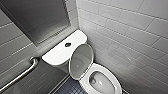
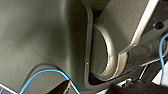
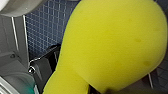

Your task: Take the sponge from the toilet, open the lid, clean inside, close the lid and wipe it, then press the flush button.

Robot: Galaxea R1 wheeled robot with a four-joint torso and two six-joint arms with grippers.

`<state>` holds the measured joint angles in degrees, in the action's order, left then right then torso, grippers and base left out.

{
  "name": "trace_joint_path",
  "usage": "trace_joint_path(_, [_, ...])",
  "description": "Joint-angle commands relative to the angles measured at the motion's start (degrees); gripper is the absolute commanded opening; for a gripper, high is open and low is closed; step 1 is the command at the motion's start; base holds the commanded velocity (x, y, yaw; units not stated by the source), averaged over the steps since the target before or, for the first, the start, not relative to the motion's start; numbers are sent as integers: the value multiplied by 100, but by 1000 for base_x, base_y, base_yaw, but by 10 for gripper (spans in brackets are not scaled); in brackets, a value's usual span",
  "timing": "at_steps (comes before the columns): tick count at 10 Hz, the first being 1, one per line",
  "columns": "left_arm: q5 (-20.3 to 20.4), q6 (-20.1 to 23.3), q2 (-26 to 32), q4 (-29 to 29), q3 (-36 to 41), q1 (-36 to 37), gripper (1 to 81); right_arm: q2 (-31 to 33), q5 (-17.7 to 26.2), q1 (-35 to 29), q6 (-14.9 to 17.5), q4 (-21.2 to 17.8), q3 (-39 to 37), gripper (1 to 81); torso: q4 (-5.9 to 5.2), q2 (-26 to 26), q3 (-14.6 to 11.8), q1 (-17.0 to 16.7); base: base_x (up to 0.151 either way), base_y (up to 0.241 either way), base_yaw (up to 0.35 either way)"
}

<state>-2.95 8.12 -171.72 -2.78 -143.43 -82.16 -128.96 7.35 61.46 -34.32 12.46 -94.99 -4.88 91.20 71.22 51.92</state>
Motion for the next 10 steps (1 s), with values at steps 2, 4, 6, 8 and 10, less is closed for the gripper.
trace_joint_path(2, [-522, 6, 462, 67, 702, 37, 811, -360, 284, 230, 48, 538, -431, 10, 0, 0, 0, 0, 0, 0, 0])
trace_joint_path(4, [-522, 5, 612, 67, 1036, 134, 811, -537, 284, 450, 57, 758, -634, 10, 0, 2, 0, 0, 0, 0, 0])
trace_joint_path(6, [-522, 5, 735, 67, 1248, 309, 811, -633, 258, 617, 57, 925, -713, 10, 0, 2, 0, 0, 0, 0, 0])
trace_joint_path(8, [-889, -30, 857, 76, 1571, 643, 811, -712, 249, 697, 57, 995, -774, 10, 0, 2, -2, 0, 0, 0, 0])
trace_joint_path(10, [-1041, -30, 1155, 119, 2045, 933, 811, -791, 249, 767, 57, 1004, -888, 10, 0, 2, -2, 0, 0, 0, 0])
